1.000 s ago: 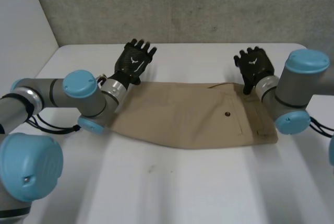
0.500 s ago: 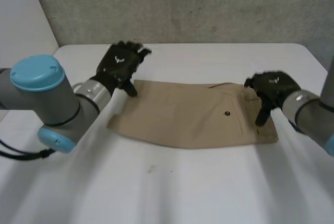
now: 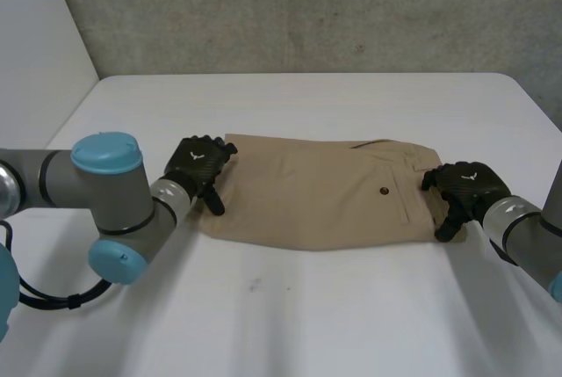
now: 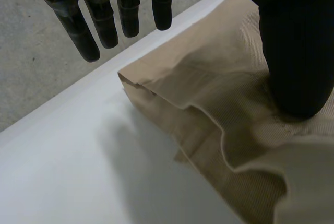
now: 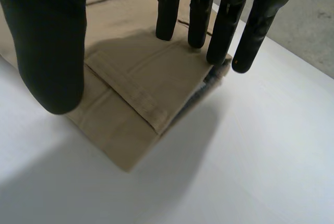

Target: Fold the shorts.

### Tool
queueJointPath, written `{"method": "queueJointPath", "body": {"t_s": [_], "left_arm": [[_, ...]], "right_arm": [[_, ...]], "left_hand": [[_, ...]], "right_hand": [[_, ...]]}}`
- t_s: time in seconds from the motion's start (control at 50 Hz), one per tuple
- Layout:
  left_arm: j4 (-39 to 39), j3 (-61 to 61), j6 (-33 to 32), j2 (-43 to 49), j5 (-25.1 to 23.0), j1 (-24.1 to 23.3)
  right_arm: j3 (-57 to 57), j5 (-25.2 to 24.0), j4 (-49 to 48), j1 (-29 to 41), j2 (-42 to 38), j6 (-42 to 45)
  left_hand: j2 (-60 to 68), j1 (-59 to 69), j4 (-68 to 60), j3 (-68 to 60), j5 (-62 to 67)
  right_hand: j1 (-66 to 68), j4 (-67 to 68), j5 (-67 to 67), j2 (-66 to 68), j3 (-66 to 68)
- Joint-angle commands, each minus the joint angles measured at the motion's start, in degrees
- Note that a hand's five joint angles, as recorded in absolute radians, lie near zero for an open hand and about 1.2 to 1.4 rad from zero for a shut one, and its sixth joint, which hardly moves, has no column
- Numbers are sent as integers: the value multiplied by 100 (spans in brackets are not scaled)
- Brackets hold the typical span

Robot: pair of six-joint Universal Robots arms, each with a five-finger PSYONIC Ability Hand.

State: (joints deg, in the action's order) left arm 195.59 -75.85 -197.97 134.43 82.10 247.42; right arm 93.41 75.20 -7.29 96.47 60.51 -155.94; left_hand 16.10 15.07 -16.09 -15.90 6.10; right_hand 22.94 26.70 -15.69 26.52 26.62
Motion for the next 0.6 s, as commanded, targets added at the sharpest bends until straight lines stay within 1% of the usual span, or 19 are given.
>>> {"method": "queueJointPath", "body": {"t_s": [0.02,0.04,0.1,0.12,0.24,0.32,0.42,0.44,0.5,0.52,0.58,0.6], "left_arm": [[5,26,-154,66,-10,-1],[5,26,-189,66,-10,-1],[5,-9,-312,57,8,-1],[5,-35,-339,39,8,-1],[-12,-132,-339,-57,26,-1],[-47,-386,-339,-338,26,-27],[-47,-686,-330,-725,17,-45],[-47,-842,-295,-995,17,-54],[-47,-1019,-277,-1278,8,-45],[-47,-1116,-260,-1462,8,-36],[-47,-1239,-251,-1692,-1,-27],[-39,-1318,-251,-1814,-1,-19]], "right_arm": [[-51,109,-123,-198,-127,81],[-51,109,-141,-251,-127,151],[-60,118,-132,-321,-127,248],[-60,118,-132,-365,-127,292],[-51,92,-97,-445,-127,319],[-25,91,-44,-532,-30,380],[-16,100,88,-743,234,723],[-25,100,140,-813,286,845],[-156,118,596,-1165,497,1748],[-156,118,597,-1165,497,1751],[-533,170,1009,-1174,515,2399],[-613,188,1097,-1148,541,2471]], "left_hand": [[336,440,-338,-356,337],[336,440,-338,-356,337],[336,440,-338,-356,337],[336,440,-338,-356,337],[319,423,-321,-339,320],[319,423,-321,-339,320],[269,373,-270,-289,270],[252,356,-254,-272,253],[219,322,-220,-239,219],[218,322,-220,-239,219],[168,272,-169,-188,169],[168,272,-169,-188,169]], "right_hand": [[2965,2589,-2690,2607,2597],[4019,3643,-3744,3661,3651],[5438,5062,-5163,5081,5070],[5703,5327,-5428,5345,5335],[5706,5330,-5431,5348,5338],[5706,5330,-5431,5348,5338],[5706,5330,-5431,5348,5338],[5706,5330,-5431,5348,5338],[5706,5330,-5431,5348,5338],[5706,5330,-5431,5348,5338],[5706,5330,-5431,5348,5338],[5706,5330,-5431,5348,5338]]}}
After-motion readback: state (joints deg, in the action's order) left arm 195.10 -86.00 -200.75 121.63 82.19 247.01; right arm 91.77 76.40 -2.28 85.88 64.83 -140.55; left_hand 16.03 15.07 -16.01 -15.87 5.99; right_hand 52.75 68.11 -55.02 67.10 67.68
